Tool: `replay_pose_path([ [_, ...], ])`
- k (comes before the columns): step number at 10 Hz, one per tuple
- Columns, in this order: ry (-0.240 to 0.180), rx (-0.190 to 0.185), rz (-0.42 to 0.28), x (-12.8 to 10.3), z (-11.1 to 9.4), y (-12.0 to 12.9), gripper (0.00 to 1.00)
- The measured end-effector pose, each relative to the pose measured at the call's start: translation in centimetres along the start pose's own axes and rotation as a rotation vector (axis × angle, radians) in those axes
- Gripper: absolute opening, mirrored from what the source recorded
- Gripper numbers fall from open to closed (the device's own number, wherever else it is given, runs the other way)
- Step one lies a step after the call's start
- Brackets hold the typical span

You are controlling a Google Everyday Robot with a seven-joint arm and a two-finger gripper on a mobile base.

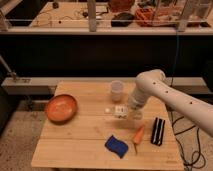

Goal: Stand the bottle upright

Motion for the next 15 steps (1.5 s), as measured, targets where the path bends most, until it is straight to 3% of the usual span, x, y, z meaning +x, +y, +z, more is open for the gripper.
replay_pose_path([
  [15,-0.145,0.069,-0.073,0.2,-1.6,0.0,0.03],
])
